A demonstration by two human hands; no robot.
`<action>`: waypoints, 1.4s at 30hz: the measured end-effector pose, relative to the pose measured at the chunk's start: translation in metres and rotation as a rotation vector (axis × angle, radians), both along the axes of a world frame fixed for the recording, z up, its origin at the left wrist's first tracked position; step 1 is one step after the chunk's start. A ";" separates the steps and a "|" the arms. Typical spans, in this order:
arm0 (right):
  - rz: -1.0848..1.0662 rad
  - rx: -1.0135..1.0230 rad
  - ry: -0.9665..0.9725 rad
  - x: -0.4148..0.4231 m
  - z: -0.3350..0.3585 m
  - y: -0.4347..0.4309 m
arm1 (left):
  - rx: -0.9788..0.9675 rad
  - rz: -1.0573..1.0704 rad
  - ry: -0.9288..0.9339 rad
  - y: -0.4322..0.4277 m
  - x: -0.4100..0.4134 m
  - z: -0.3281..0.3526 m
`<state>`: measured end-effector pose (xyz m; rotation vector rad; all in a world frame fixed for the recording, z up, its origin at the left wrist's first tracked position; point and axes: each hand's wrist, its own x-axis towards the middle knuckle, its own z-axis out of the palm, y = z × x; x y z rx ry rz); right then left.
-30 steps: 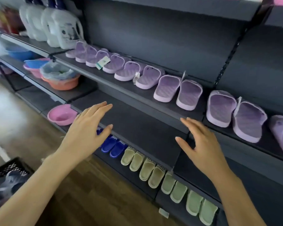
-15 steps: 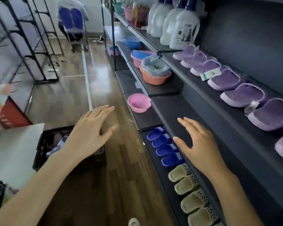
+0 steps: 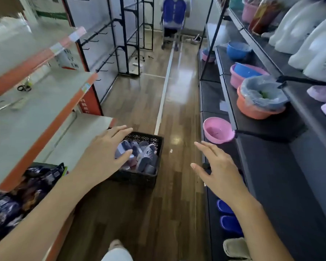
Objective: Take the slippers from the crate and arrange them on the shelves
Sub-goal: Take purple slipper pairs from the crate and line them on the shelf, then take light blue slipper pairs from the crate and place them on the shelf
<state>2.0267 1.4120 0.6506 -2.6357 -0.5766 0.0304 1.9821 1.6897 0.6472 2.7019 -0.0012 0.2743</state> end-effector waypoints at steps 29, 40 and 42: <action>-0.063 -0.101 0.284 0.261 -0.134 0.264 | -0.053 -0.002 0.303 0.272 0.252 -0.134; -0.125 0.062 0.400 0.331 -0.233 0.261 | -0.089 -0.029 0.506 0.267 0.320 -0.232; -0.140 0.065 0.431 0.338 -0.256 0.259 | -0.102 -0.032 0.534 0.264 0.329 -0.254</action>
